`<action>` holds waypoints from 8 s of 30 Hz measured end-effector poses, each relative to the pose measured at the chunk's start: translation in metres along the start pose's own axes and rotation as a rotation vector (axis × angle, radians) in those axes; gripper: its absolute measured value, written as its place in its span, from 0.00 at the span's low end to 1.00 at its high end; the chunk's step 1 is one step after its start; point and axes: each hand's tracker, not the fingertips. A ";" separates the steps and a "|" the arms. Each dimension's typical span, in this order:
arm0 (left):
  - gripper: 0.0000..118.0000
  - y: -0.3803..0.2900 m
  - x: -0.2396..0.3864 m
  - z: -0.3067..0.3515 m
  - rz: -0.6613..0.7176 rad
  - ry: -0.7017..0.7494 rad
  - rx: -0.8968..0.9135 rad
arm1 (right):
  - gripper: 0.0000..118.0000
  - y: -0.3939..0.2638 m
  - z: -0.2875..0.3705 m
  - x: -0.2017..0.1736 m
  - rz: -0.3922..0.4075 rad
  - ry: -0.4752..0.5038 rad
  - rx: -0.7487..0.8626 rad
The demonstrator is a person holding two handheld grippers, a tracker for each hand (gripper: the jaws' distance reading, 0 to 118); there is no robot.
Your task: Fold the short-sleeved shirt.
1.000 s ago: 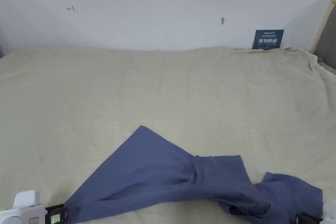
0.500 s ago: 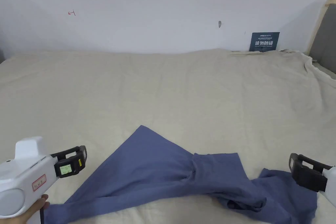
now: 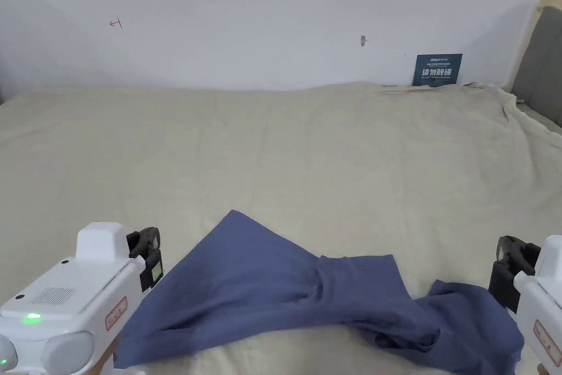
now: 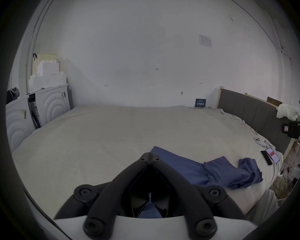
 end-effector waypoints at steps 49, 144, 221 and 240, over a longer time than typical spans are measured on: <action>0.75 0.007 -0.065 -0.102 0.120 0.065 -0.342 | 0.01 0.011 -0.074 -0.013 0.024 0.042 -0.071; 0.00 0.166 -0.080 -0.098 0.144 0.027 -0.069 | 0.01 0.240 -0.151 0.007 -0.040 0.176 0.134; 0.00 -0.113 -0.123 -0.018 0.146 0.063 -0.440 | 0.01 -0.108 -0.010 0.054 -0.185 0.179 -0.300; 0.00 -0.144 -0.113 -0.024 0.151 0.107 -0.507 | 0.01 -0.160 -0.058 0.044 -0.218 0.076 -0.538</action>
